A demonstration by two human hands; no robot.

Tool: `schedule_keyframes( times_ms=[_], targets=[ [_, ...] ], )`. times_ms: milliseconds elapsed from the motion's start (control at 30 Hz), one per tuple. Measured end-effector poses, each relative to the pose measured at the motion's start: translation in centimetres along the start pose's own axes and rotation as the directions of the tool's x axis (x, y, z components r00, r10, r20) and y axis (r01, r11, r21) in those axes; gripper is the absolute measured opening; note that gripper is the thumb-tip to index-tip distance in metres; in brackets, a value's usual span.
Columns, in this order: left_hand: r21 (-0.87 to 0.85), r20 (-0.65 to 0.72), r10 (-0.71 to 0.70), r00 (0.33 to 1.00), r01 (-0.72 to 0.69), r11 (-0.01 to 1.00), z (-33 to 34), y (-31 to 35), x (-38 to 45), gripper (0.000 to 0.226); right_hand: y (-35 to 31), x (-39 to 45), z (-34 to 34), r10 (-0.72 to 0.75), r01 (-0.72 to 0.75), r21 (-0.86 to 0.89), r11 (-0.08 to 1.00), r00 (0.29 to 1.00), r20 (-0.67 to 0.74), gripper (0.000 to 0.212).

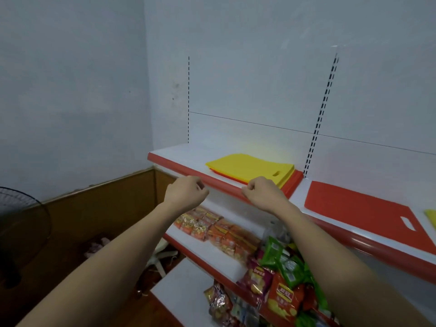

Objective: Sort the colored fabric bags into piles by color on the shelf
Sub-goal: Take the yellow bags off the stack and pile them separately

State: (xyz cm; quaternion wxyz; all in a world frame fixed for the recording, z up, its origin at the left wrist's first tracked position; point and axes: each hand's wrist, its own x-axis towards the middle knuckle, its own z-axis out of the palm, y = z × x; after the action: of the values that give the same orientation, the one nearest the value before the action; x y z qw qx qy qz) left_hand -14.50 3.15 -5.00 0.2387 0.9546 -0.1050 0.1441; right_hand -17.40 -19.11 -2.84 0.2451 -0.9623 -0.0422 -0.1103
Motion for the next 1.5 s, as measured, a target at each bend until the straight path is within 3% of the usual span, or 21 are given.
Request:
schedule_keyframes(
  times_ms=[233, 400, 533, 667, 733, 867, 933, 1033, 1200, 1367, 1500],
  targets=[
    [-0.108, 0.028, 0.019, 0.999, -0.016, 0.994, 5.3, -3.1, 5.0, 0.018, 1.3, 5.4, 5.6, 0.064, -0.063, -0.010, 0.998, 0.997, 0.034, 0.041],
    [-0.192, 0.005, 0.028, 1.000, -0.026, 0.981, 6.1, -4.1, 11.3, 0.015, 2.4, 9.3, 6.0, 0.111, -0.109, 0.021, 0.994, 0.980, -0.163, 0.022],
    [-0.267, -0.013, 0.026, 1.000, -0.028, 0.963, 6.6, -4.3, 16.5, 0.009, 4.8, 11.5, 4.8, 0.173, -0.138, 0.111, 0.984, 0.882, -0.438, 0.008],
    [-0.329, -0.013, 0.006, 1.000, -0.010, 0.944, 8.1, -5.1, 20.6, 0.007, 8.5, 13.5, 4.2, 0.279, -0.244, 0.146, 0.959, 0.709, -0.648, 0.015],
    [-0.331, 0.005, 0.009, 1.000, -0.007, 0.944, 8.9, -5.4, 22.3, 0.019, 9.8, 14.0, 4.6, 0.352, -0.322, 0.179, 0.930, 0.634, -0.689, 0.015],
    [-0.283, 0.078, -0.001, 0.997, 0.023, 0.959, 10.9, -5.3, 25.6, 0.044, 11.1, 14.1, 5.9, 0.510, -0.391, 0.333, 0.858, 0.569, -0.646, 0.013],
    [-0.256, 0.112, 0.032, 0.993, -0.003, 0.967, 11.8, -5.2, 26.9, 0.051, 11.3, 14.2, 6.1, 0.521, -0.393, 0.348, 0.851, 0.543, -0.659, 0.009],
    [-0.232, 0.166, 0.083, 0.983, -0.043, 0.972, 12.6, -5.6, 28.2, 0.059, 11.8, 14.3, 6.1, 0.527, -0.416, 0.338, 0.844, 0.526, -0.668, 0.006],
    [-0.196, 0.121, 0.133, 0.984, -0.108, 0.975, 14.2, -6.6, 29.0, 0.061, 12.5, 14.3, 6.7, 0.476, -0.422, 0.255, 0.870, 0.583, -0.658, 0.015],
    [-0.186, 0.149, 0.122, 0.981, -0.093, 0.978, 14.8, -6.4, 29.7, 0.068, 13.3, 14.3, 6.8, 0.446, -0.390, 0.246, 0.887, 0.586, -0.677, 0.011],
    [-0.145, 0.165, 0.151, 0.975, -0.127, 0.981, 14.9, -6.4, 29.8, 0.074, 13.9, 14.2, 7.1, 0.435, -0.388, 0.237, 0.891, 0.573, -0.694, 0.025]
  ],
)
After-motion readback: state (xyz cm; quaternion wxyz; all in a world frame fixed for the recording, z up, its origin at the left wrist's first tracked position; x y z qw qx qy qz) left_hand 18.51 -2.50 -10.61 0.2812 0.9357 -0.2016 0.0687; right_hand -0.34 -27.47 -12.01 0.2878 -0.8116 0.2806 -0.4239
